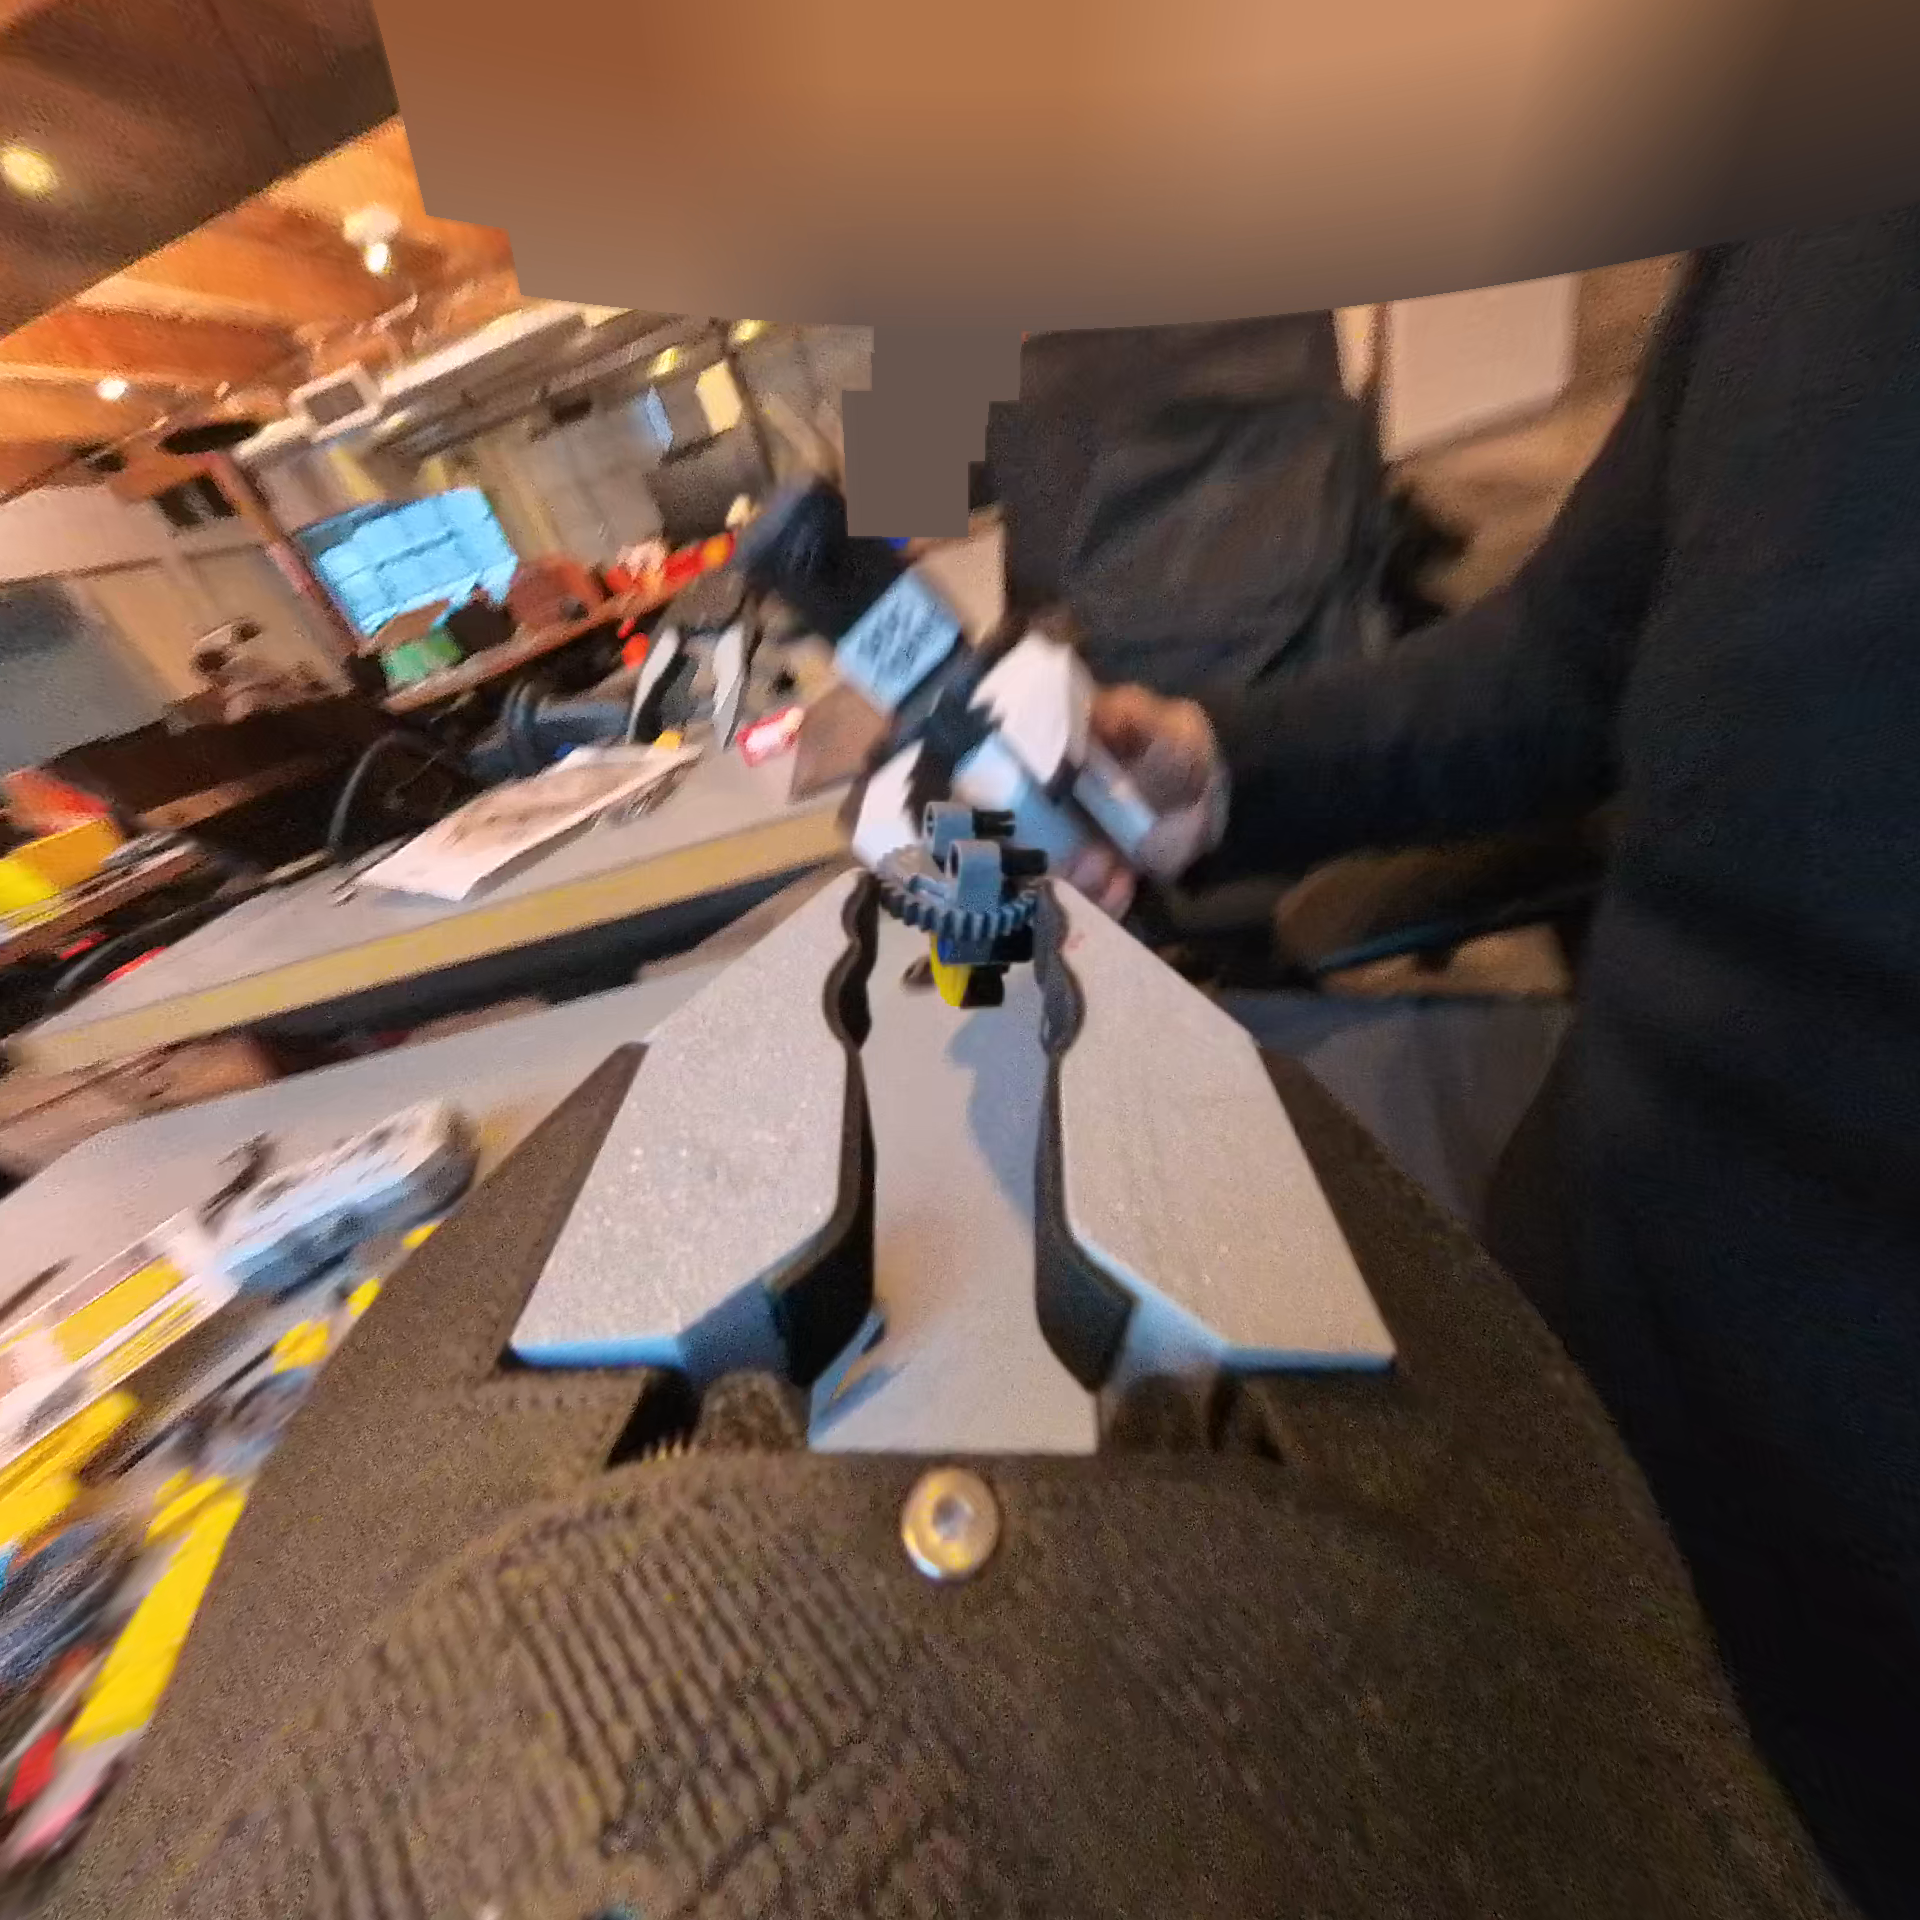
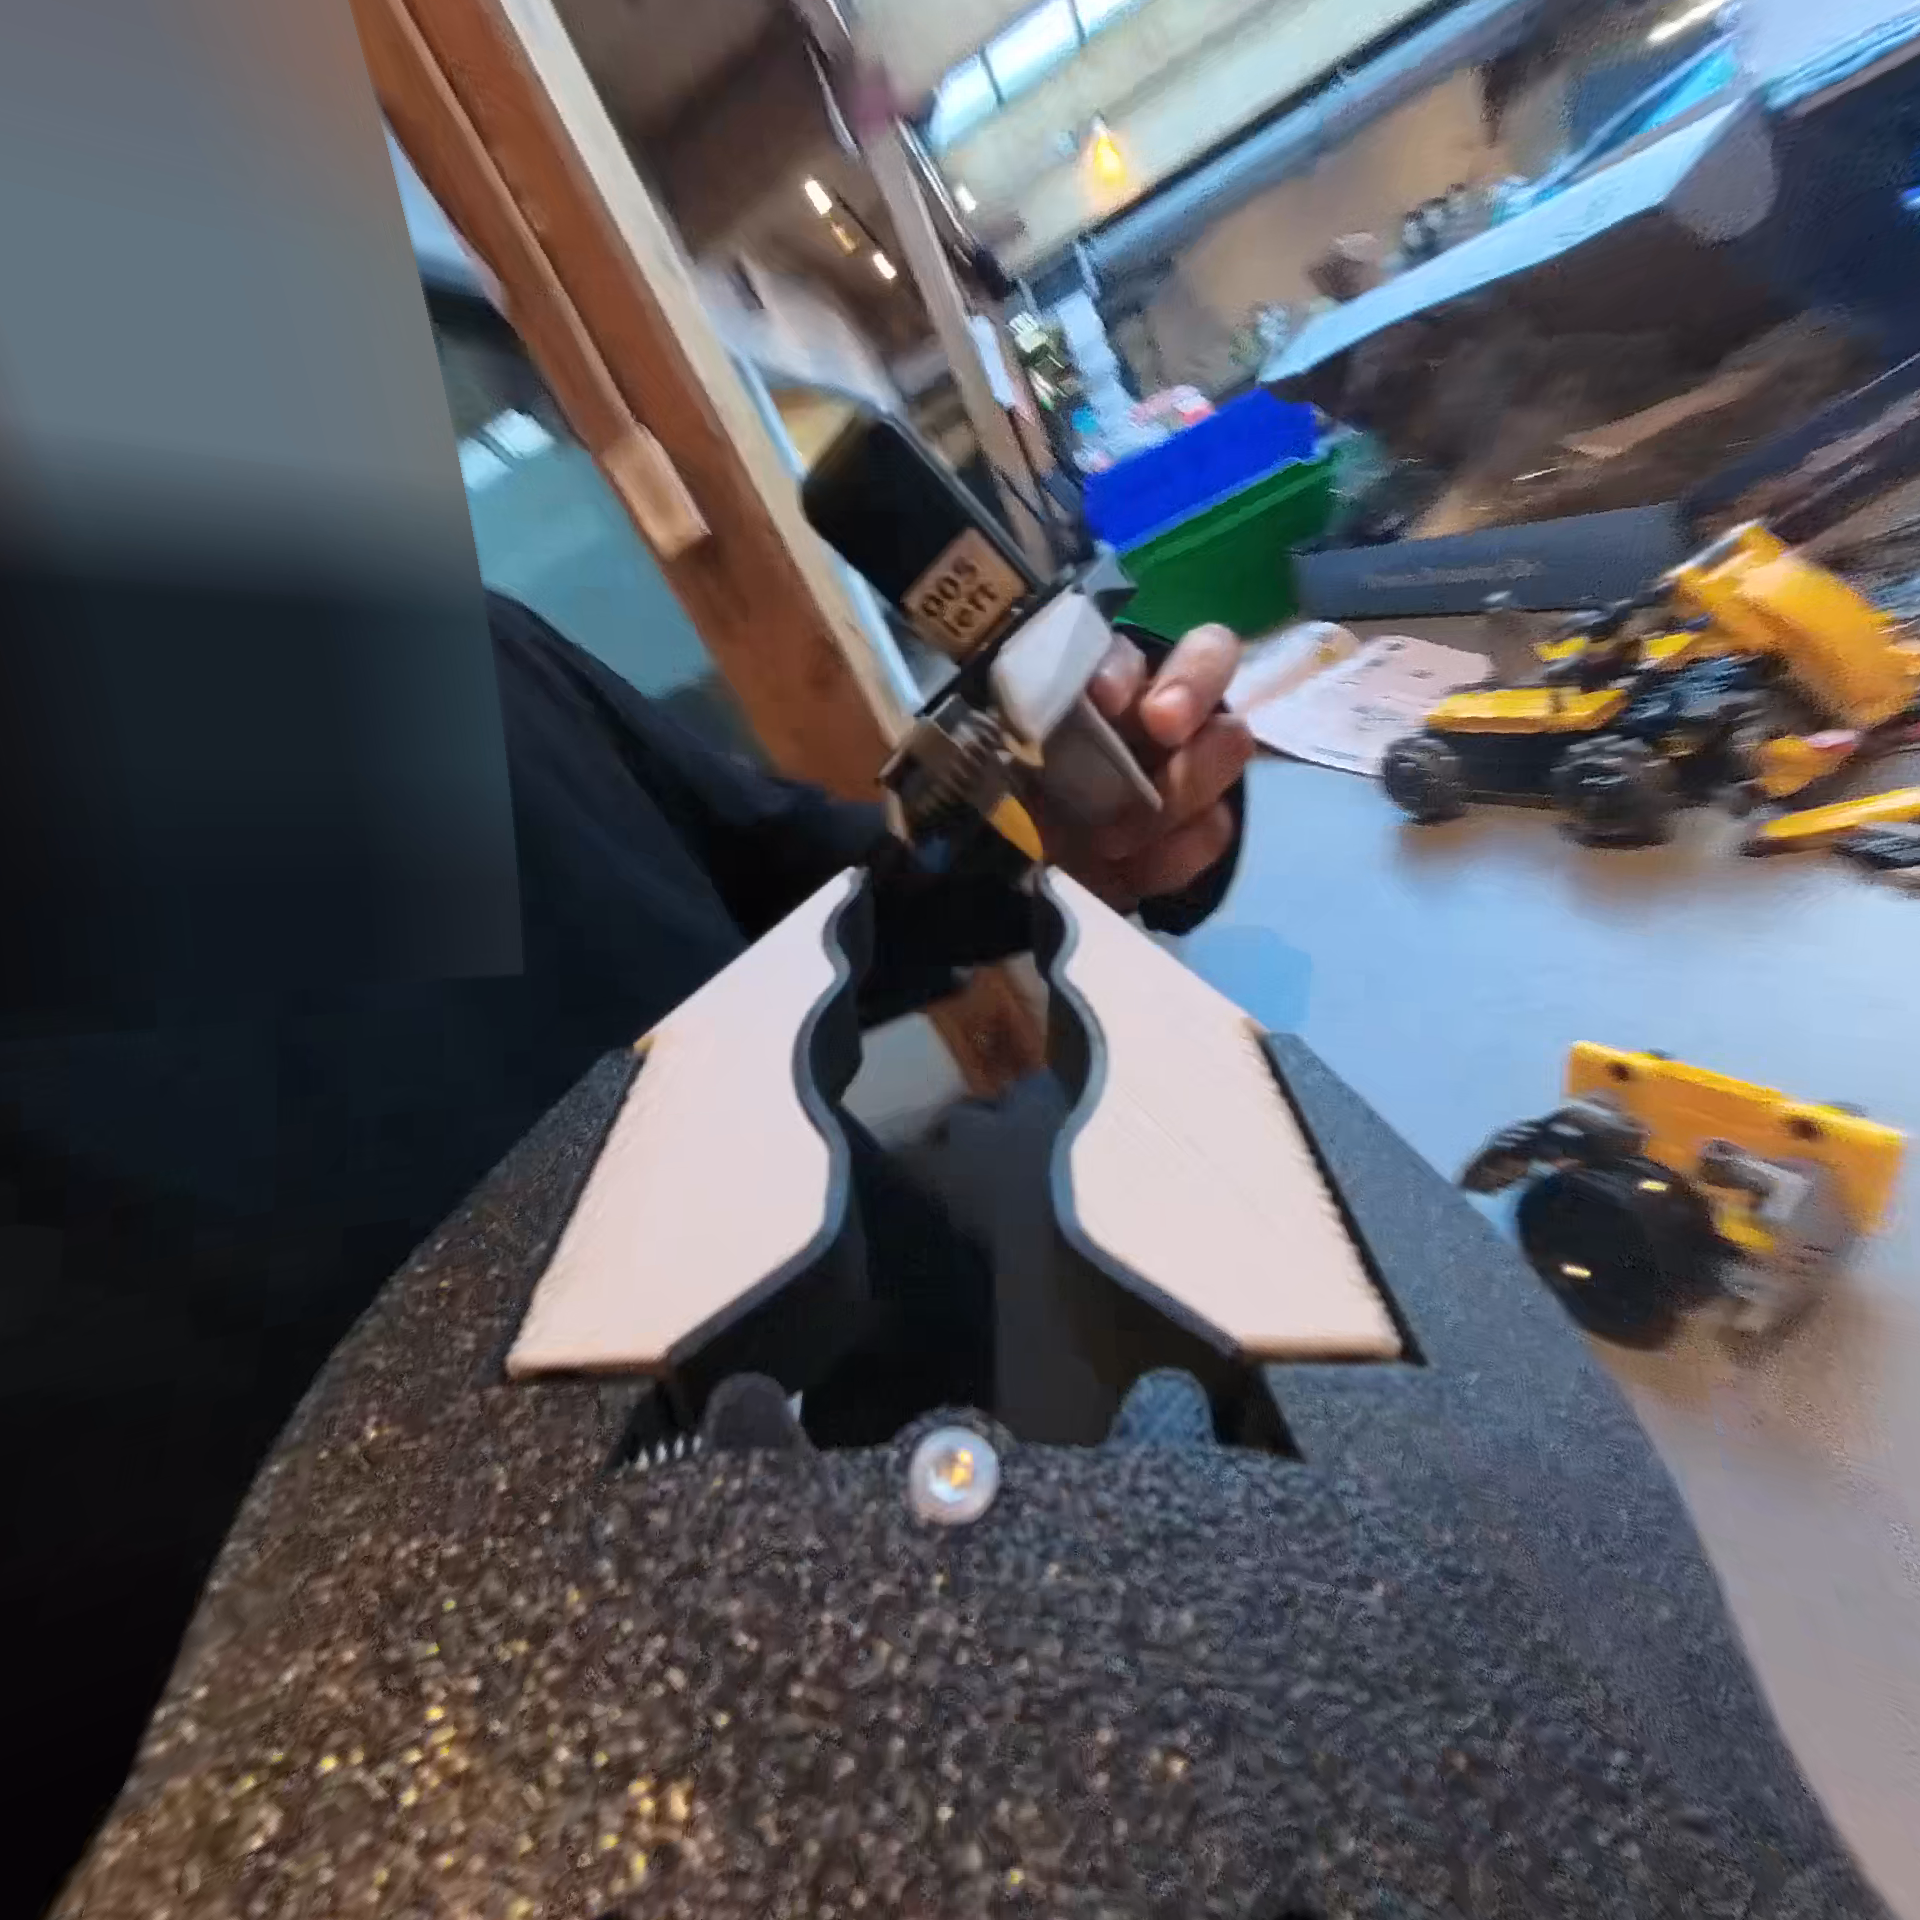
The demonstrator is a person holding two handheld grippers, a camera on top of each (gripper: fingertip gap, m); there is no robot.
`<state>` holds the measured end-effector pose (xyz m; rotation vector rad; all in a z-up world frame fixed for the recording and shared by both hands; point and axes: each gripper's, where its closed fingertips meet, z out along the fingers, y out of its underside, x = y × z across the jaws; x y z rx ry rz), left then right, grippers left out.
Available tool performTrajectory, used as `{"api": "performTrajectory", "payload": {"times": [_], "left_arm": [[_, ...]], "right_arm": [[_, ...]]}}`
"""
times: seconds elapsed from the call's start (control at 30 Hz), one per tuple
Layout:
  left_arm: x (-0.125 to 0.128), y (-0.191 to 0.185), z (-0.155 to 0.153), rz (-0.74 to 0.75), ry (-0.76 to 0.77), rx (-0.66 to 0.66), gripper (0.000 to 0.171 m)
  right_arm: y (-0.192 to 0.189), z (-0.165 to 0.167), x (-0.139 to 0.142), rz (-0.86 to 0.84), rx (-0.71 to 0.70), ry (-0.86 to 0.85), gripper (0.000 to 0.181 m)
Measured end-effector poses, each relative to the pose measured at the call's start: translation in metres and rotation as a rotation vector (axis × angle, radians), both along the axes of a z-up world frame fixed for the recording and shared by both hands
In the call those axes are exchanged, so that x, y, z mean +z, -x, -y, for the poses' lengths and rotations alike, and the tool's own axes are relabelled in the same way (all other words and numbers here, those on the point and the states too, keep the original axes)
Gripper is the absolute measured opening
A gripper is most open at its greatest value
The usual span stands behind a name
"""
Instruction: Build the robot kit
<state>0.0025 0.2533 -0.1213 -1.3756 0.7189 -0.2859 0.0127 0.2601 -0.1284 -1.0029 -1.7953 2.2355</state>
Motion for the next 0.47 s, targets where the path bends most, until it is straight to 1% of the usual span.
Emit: {"api": "performTrajectory", "payload": {"times": [0.07,0.13,0.17,0.23,0.3,0.47], "left_arm": [[0.016,-0.005,0.012,0.069,-0.054,-0.085,0.028],[0.024,-0.012,0.02,0.084,-0.095,-0.141,0.029],[0.026,-0.015,0.022,0.094,-0.117,-0.164,0.028],[0.028,-0.019,0.022,0.093,-0.162,-0.176,0.028],[0.029,-0.022,0.02,0.086,-0.201,-0.17,0.029],[0.027,-0.032,0.022,0.063,-0.221,-0.187,0.028]], "right_arm": [[-0.005,0.003,0.008,0.032,0.125,0.195,0.032],[-0.012,0.003,0.023,0.043,0.267,0.402,0.035],[-0.012,0.003,0.028,0.054,0.323,0.472,0.034],[-0.009,0.009,0.032,0.081,0.389,0.524,0.034],[-0.007,0.018,0.033,0.103,0.439,0.52,0.033],[-0.013,0.036,0.036,0.154,0.561,0.538,0.03]]}}
